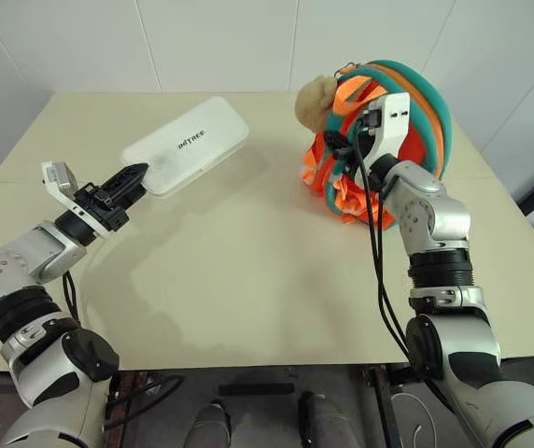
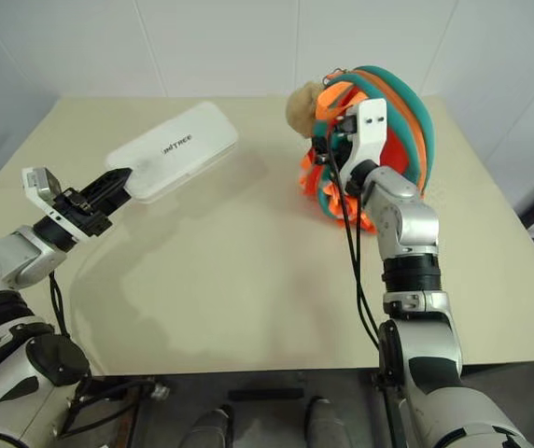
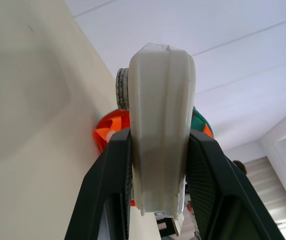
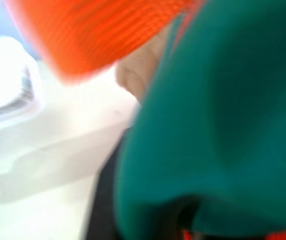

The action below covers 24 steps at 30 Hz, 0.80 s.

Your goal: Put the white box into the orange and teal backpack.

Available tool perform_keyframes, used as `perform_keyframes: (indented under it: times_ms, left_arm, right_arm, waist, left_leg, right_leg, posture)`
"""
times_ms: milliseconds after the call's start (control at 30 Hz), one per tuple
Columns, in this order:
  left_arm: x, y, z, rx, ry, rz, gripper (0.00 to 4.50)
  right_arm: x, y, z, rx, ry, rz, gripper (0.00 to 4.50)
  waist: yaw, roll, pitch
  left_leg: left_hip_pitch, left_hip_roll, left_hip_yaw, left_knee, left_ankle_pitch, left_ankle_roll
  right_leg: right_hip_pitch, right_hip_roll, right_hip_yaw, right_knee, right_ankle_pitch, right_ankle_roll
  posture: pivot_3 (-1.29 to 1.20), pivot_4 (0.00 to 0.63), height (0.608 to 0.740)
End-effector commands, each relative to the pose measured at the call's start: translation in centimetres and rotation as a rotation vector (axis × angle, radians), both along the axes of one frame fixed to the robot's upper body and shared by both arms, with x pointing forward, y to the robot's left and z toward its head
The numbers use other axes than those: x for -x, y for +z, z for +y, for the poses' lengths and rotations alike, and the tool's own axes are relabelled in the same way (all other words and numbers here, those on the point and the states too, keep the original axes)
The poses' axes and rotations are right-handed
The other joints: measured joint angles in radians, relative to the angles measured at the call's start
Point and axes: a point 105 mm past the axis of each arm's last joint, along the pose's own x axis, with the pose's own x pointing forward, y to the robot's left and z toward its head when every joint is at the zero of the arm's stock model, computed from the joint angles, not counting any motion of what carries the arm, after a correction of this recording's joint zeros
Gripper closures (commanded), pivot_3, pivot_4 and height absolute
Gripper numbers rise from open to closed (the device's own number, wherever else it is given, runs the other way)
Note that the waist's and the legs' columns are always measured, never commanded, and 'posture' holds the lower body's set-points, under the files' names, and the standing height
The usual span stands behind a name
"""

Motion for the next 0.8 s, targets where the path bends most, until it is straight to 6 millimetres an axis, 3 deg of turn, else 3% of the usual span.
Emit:
perform_keyframes:
  times_ms: [33,233,433,700,800]
  left_arm:
    - [-0.7,2.0,1.6,-0.014,0.085,-0.053,3.31]
    - [-1.8,2.2,2.2,-0.06,0.125,-0.052,3.33]
    - [-2.4,2.7,2.1,-0.079,0.127,-0.089,3.33]
    - [-2.6,3.1,1.9,-0.096,0.098,-0.11,3.33]
    - [-2.6,3.0,1.7,-0.122,0.083,-0.12,3.33]
  right_arm:
    - [3.0,3.6,1.5,0.001,0.123,-0.123,4.5]
    - [7.9,4.8,3.7,0.033,0.331,-0.173,4.5]
    - [13.6,4.1,5.8,0.121,0.58,-0.202,4.5]
    - [18.5,4.0,6.0,0.173,0.798,-0.204,4.5]
    - [19.4,2.7,5.4,0.232,0.847,-0.174,4.5]
  waist:
    - [-0.001,0.0,0.0]
    - [0.0,0.0,0.0]
    - [0.002,0.0,0.0]
    - [0.007,0.0,0.0]
    - [0.011,0.0,0.0]
  left_leg:
    - [0.0,0.0,0.0,-0.001,0.0,0.0]
    - [-0.001,0.0,0.001,-0.002,0.0,-0.001]
    - [-0.006,0.0,0.001,-0.003,0.0,-0.001]
    - [-0.006,0.0,0.002,-0.002,0.0,-0.001]
    - [-0.007,0.0,0.002,-0.001,0.0,-0.001]
  right_leg:
    - [0.0,0.0,0.0,0.0,0.0,0.0]
    - [-0.001,0.0,0.0,-0.001,-0.001,0.001]
    - [-0.008,0.0,0.0,0.0,-0.002,0.0]
    - [-0.009,0.0,0.0,0.002,-0.002,0.0]
    - [-0.009,0.0,0.0,0.002,-0.002,0.0]
  posture:
    - [0.0,0.15,0.74]
    - [0.0,0.15,0.74]
    - [0.0,0.15,0.74]
    - [0.0,0.15,0.74]
    - [0.0,0.15,0.74]
